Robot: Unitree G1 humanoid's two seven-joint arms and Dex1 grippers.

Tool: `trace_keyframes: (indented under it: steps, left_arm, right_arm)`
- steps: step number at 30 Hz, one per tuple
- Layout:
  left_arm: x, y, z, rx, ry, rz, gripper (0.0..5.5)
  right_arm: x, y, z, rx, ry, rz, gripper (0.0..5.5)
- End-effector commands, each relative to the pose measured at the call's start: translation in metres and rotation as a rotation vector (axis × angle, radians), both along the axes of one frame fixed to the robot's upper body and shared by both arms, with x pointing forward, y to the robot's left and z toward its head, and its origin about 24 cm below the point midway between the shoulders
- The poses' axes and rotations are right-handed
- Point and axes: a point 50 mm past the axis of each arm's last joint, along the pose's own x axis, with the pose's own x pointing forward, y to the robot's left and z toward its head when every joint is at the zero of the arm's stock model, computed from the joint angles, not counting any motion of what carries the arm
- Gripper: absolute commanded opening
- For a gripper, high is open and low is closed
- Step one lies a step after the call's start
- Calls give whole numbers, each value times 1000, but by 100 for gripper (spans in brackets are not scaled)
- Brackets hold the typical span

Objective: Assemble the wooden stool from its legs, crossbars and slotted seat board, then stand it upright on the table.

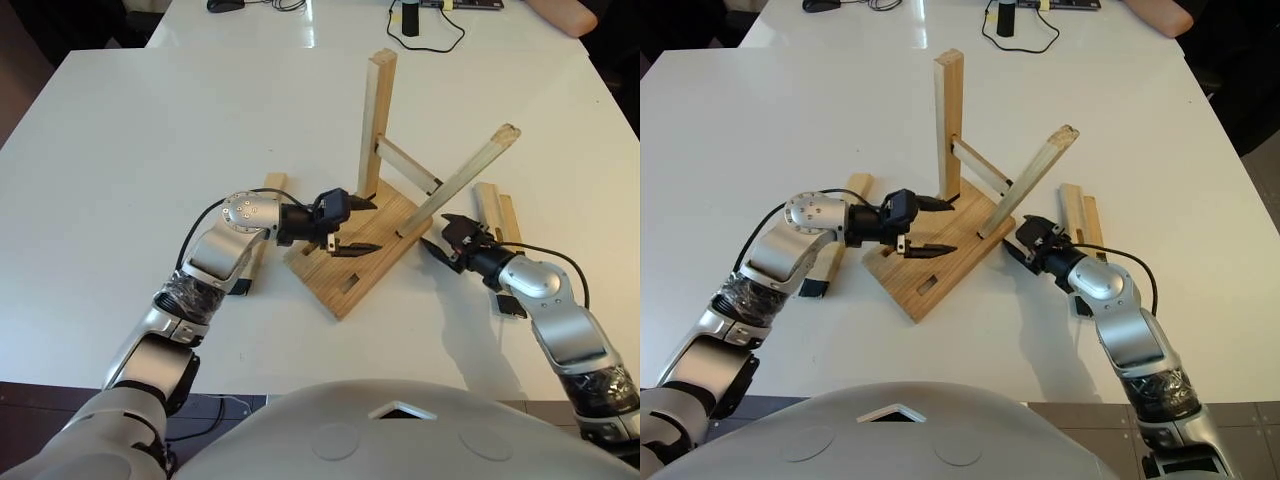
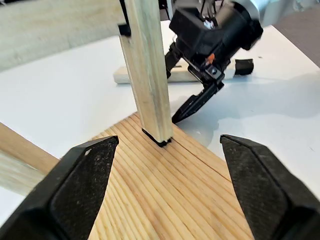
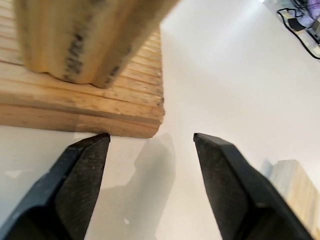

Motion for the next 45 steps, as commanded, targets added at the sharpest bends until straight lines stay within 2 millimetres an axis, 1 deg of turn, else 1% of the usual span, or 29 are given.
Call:
trace_keyframes:
  steps: [1,4,6,8,10,12,15,17,20,24,26,30,37,40,45]
  left_arm:
    - [-5,9,13,-40,-10,81,380]
    - [-6,22,26,-51,-32,116,380]
    - [5,41,35,-32,-86,207,380]
    - [23,63,40,41,-199,327,380]
    - [37,81,35,160,-339,413,380]
    - [41,88,21,253,-413,418,380]
    - [34,90,-8,362,-462,334,380]
    - [25,87,-24,378,-453,267,380]
    - [14,78,-32,366,-454,153,380]
    - [8,79,-41,405,-465,74,380]
    - [4,79,-43,403,-444,53,380]
    - [-5,72,-45,348,-397,45,380]
    - [-5,64,-44,291,-355,135,380]
    - [-8,61,-43,253,-313,169,380]
    - [-13,73,-37,246,-271,248,380]
  right_arm:
    - [7,1,-16,-16,20,-73,309]
    - [8,1,-19,-25,4,-100,309]
    - [1,-3,-17,-28,12,-107,309]
    - [-14,-6,-13,-33,39,-80,309]
    - [-29,-4,-8,-23,68,-37,309]
    - [-38,2,-3,-13,88,11,309]
    - [-42,13,3,-2,107,78,309]
    - [-39,16,2,-1,113,93,309]
    - [-31,17,-5,-6,125,68,309]
    - [-19,20,-14,-8,130,43,309]
    - [-13,23,-18,-4,126,36,309]
    - [-1,22,-23,-19,108,17,309]
    - [21,26,-27,-28,79,26,309]
    - [22,26,-28,-25,77,28,309]
    - [16,19,-29,-50,76,19,309]
